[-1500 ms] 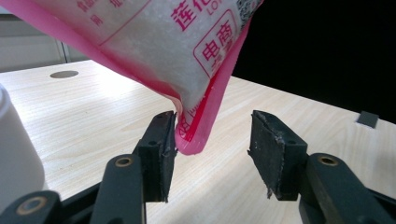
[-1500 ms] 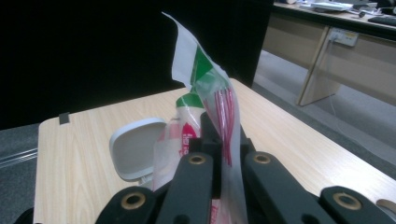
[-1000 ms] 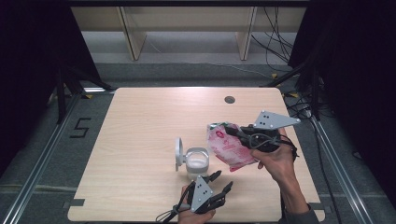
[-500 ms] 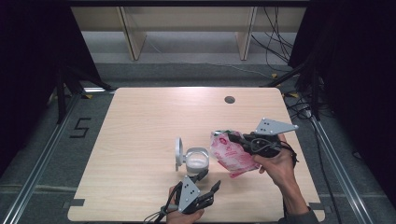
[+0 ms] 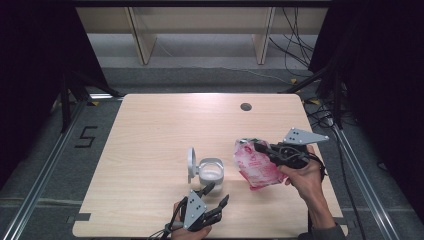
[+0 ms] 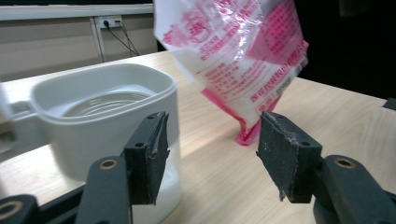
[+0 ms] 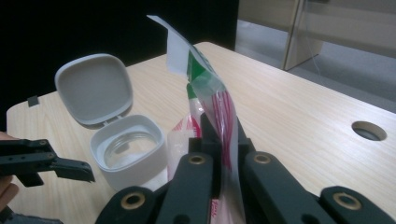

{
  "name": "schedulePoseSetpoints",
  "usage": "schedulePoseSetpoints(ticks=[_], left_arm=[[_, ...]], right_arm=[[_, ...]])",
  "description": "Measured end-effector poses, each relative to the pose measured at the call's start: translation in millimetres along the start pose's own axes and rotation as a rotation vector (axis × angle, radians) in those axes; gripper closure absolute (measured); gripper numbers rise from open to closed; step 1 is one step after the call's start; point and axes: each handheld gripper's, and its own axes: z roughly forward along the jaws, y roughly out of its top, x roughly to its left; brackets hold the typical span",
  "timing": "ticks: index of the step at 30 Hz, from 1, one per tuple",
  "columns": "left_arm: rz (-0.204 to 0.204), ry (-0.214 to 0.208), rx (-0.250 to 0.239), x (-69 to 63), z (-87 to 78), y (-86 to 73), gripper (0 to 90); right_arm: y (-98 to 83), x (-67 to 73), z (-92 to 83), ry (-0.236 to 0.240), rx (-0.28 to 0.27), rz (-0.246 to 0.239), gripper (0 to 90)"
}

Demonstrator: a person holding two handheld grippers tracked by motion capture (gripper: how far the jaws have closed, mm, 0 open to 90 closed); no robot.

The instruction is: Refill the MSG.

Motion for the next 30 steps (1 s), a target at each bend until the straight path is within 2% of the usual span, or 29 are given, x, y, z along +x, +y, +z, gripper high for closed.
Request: schedulePoseSetpoints(ticks=[1,2,3,4,5,6,8,9,11,12,15,16,17,18,19,20,22,23,24,26,27,28,29,30], left_arm=[[0.002,0.004,0.001,1.0,-1.0,0.1,42.0],[-0.002,0.007,-0.015,1.8,-0.8,-0.6,41.7],[0.012,0.013,0.003,3.5,-3.1,-0.1,41.1],[0.010,0.014,0.005,4.3,-4.2,-0.3,41.1],[-0.013,0.016,-0.011,3.8,-4.1,-1.6,41.0],[-0.004,0.024,0.003,5.9,-6.9,-1.3,41.0],[0.002,0.027,0.000,7.7,-8.1,-1.4,41.0],[0.004,0.025,-0.015,8.8,-7.7,-1.7,41.0],[0.018,0.033,-0.011,10.9,-10.3,-0.9,41.1],[-0.007,0.045,-0.002,10.0,-13.1,-1.0,41.0],[0.015,0.041,-0.023,13.4,-12.8,-1.0,41.1],[-0.007,0.054,-0.009,12.9,-15.0,-1.1,41.1],[-0.007,0.054,-0.009,12.9,-15.0,-1.1,41.1],[-0.003,0.054,-0.005,13.8,-15.6,-0.9,41.1],[-0.003,0.056,-0.004,14.4,-16.0,-0.9,41.1],[-0.017,0.057,-0.006,14.1,-16.2,-1.4,41.1],[-0.014,0.059,-0.005,14.7,-16.5,-1.4,41.1],[-0.023,0.062,-0.005,14.3,-16.6,-1.6,41.2],[0.005,0.053,-0.025,17.4,-15.5,-1.2,41.3],[-0.006,0.056,-0.026,17.1,-15.5,-1.4,41.4],[-0.004,0.057,-0.024,17.6,-15.7,-1.2,41.4],[-0.019,0.066,-0.009,16.7,-17.5,-0.6,41.4],[-0.019,0.066,-0.009,16.7,-17.5,-0.6,41.4],[-0.019,0.067,-0.010,16.9,-17.5,-0.5,41.4]], right_arm=[[-0.5,-3.0,-0.5,-0.005,-0.008,-0.021,90.0],[-1.2,-3.3,-2.1,-0.007,0.002,-0.004,90.0],[-2.1,-5.8,-2.6,-0.013,-0.011,-0.009,90.0],[-3.0,-5.5,-4.5,-0.028,-0.003,0.010,90.0],[-3.2,-9.3,-5.2,-0.020,-0.006,-0.012,90.0],[-5.1,-11.9,-7.3,-0.042,-0.014,-0.005,90.0],[-6.0,-12.3,-8.8,-0.040,-0.006,0.013,90.0],[-7.5,-15.6,-10.4,-0.043,-0.011,0.008,90.0],[-8.0,-16.0,-12.5,-0.057,0.000,0.014,90.0],[-8.5,-18.5,-13.2,-0.070,0.001,-0.009,90.0],[-9.1,-17.5,-14.2,-0.086,0.013,0.000,90.0],[-9.4,-17.0,-15.0,-0.120,0.022,-0.006,90.0],[-9.4,-17.0,-15.0,-0.120,0.022,-0.006,90.0],[-9.9,-17.3,-13.9,-0.153,0.019,-0.025,90.0],[-9.9,-17.3,-13.9,-0.153,0.019,-0.025,90.0],[-10.2,-20.1,-13.7,-0.174,0.017,-0.051,90.0],[-10.3,-21.4,-14.8,-0.173,0.034,-0.048,90.0],[-11.6,-25.4,-13.8,-0.193,0.020,-0.077,90.0],[-13.4,-27.2,-15.7,-0.194,0.034,-0.049,90.0],[-14.0,-27.9,-17.9,-0.194,0.056,-0.031,90.0],[-15.6,-29.4,-17.3,-0.202,0.050,-0.027,90.0],[-17.7,-32.1,-16.7,-0.218,0.043,-0.019,90.0],[-17.7,-32.1,-16.7,-0.218,0.043,-0.019,90.0],[-18.2,-36.3,-16.7,-0.219,0.041,-0.049,90.0]])
